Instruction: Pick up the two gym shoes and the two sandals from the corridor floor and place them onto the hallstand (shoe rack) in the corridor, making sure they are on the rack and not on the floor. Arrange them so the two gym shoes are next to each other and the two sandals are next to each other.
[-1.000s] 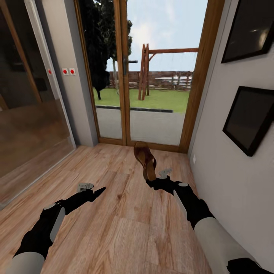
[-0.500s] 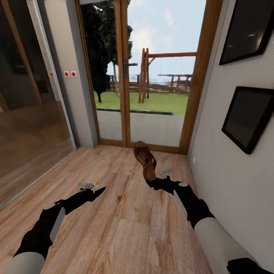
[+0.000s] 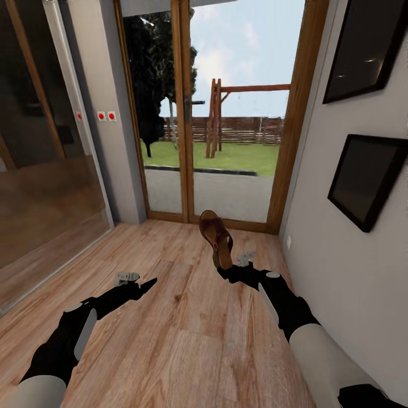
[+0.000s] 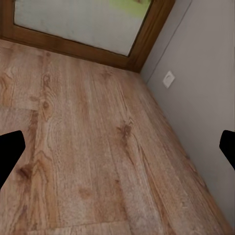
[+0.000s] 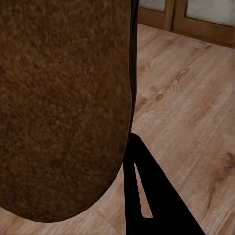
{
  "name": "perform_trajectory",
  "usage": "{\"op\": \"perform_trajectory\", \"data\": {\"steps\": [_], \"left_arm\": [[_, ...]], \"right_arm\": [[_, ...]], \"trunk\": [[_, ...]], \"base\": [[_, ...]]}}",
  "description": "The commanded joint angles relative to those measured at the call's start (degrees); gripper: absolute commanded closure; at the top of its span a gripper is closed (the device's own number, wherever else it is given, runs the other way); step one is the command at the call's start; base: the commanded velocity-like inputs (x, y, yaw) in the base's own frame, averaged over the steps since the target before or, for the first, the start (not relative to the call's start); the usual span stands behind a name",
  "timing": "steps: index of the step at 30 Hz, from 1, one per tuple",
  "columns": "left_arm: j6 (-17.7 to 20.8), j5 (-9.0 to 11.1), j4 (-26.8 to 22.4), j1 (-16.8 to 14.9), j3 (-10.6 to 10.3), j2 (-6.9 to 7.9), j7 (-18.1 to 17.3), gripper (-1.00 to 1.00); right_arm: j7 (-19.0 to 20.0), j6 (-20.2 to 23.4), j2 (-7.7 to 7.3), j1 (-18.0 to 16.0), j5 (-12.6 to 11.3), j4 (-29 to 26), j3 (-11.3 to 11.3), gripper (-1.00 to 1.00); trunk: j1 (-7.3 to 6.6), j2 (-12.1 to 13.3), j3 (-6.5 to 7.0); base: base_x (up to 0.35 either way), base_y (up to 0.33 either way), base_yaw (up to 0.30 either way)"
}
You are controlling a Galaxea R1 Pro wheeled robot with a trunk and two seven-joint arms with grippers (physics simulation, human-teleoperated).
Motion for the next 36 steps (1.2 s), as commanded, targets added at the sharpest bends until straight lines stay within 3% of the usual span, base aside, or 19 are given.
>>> {"op": "perform_trajectory", "data": {"steps": [1, 18, 36], "left_arm": [[0.5, 0.5, -0.3, 0.0, 0.1, 0.0, -0.2, -1.0], [0.5, 0.6, -1.6, 0.0, 0.3, 0.12, -0.2, -1.0], [0.5, 0.7, -1.8, 0.1, 0.6, 0.21, -0.2, -1.0]], "right_arm": [[0.3, 0.3, 0.02, 0.0, 0.4, -0.1, -0.1, 1.0], [0.3, 0.3, 0.02, 0.0, 0.4, 0.0, -0.1, 1.0], [0.3, 0.3, -0.07, 0.0, 0.4, 0.3, -0.3, 1.0]], "trunk": [[-0.01, 0.0, 0.04], [-0.01, 0.0, 1.57], [-0.01, 0.0, 1.67]], "base": [[0.0, 0.0, 0.0], [0.0, 0.0, 0.0], [0.001, 0.0, 0.0]]}}
